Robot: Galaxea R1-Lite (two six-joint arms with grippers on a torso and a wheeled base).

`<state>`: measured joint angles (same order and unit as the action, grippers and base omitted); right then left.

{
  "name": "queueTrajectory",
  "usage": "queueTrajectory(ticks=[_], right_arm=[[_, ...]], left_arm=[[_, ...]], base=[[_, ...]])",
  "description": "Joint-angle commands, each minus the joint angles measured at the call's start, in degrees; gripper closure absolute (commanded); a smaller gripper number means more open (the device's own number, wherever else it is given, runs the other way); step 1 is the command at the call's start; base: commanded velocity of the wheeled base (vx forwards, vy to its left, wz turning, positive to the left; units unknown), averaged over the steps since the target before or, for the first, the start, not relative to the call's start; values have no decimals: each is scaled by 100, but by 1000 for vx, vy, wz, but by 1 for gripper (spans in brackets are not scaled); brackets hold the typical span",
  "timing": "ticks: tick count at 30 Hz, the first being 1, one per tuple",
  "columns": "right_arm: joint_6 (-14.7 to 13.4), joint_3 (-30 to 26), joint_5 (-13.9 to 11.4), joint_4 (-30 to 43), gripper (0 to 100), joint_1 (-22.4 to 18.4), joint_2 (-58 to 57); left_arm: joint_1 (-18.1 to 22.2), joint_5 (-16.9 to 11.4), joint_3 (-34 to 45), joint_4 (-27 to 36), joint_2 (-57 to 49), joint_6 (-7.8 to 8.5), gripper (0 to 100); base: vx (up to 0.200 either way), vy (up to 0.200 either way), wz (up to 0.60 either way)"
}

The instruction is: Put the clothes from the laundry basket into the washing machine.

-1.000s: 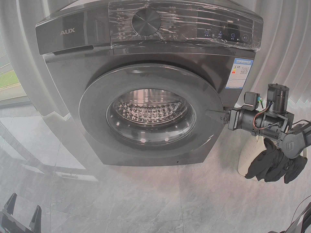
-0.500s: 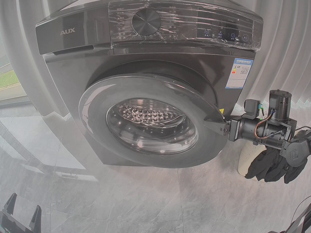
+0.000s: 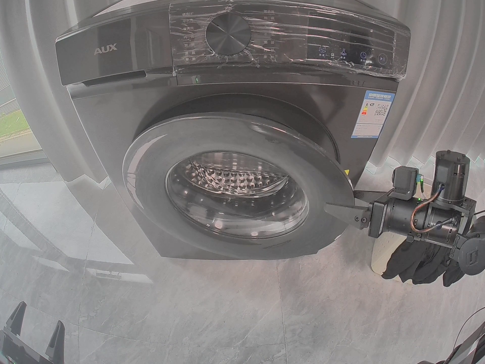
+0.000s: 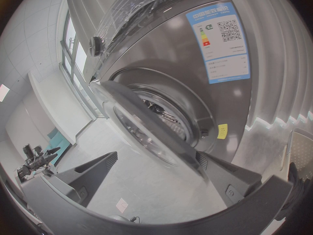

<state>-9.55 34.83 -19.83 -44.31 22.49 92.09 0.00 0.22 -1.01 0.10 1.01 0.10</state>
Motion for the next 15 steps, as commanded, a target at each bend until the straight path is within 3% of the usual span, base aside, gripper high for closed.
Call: queueTrajectory(ticks=[1, 10, 13, 15], right_arm=[[-12, -169, -38, -69, 0, 133, -112], [-91, -591, -152, -332, 0, 98, -806], [-417, -547, -284, -341, 0, 62, -1026], [-918, -415, -495, -341, 0, 10, -1220]], left_arm=[[0, 4, 101, -1, -101, -1, 0], [0, -4, 101, -1, -101, -10, 0], [0, -4, 101, -1, -101, -10, 0], [0, -4, 101, -1, -101, -10, 0]], base=[[0, 0, 0], [0, 0, 0], [0, 0, 0], [0, 0, 0]])
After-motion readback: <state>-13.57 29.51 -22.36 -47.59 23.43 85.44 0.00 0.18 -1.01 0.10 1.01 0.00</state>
